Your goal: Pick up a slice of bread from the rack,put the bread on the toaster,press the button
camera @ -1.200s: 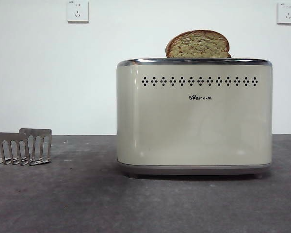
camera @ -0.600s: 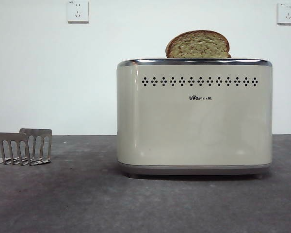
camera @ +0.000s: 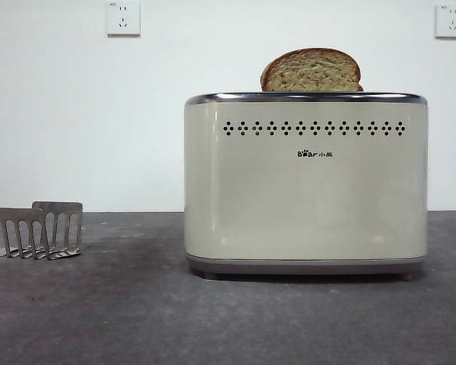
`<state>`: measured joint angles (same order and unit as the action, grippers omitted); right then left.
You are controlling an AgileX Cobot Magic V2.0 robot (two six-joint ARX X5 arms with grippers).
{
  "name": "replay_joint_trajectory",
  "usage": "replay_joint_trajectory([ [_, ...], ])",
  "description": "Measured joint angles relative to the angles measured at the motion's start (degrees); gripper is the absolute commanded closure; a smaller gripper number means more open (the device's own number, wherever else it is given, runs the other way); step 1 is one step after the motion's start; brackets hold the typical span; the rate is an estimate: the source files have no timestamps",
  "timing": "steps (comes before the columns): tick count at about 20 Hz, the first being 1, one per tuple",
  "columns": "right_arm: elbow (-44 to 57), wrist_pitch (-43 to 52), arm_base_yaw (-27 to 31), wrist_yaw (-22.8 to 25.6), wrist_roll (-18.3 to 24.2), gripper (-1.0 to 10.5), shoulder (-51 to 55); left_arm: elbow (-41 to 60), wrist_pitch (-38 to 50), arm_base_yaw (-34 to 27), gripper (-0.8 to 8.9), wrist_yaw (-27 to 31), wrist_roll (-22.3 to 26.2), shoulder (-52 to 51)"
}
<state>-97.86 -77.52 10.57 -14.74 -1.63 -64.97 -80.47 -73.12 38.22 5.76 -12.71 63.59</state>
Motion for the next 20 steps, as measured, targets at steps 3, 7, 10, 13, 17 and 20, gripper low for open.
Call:
replay_joint_trajectory([
  [3, 0.0, 0.0, 0.0, 0.0, 0.0, 9.5, -3.4, 14.2, 17.0, -7.9, 8.16, 0.1, 5.3, -8.4],
  [7, 0.0, 0.0, 0.0, 0.0, 0.0, 9.5, -9.3, 44.9, 57.0, -21.2, 8.15, 0.1, 7.4, -25.6],
  [10, 0.0, 0.0, 0.0, 0.0, 0.0, 9.5, -13.4, 62.0, 68.9, -30.6, 8.16, 0.2, 7.7, -38.5],
  [13, 0.0, 1.9, 0.0, 0.0, 0.0, 9.5, -16.7, 70.5, 67.2, -38.8, 8.16, 0.1, 7.8, -48.7],
  [17, 0.0, 7.0, 0.0, 0.0, 0.0, 9.5, -19.7, 76.3, 67.2, -43.8, 8.16, 0.1, 7.8, -57.1],
  [20, 0.0, 12.6, 0.0, 0.0, 0.0, 9.5, -20.6, 79.3, 66.5, -43.8, 8.16, -3.7, 7.8, -60.5],
])
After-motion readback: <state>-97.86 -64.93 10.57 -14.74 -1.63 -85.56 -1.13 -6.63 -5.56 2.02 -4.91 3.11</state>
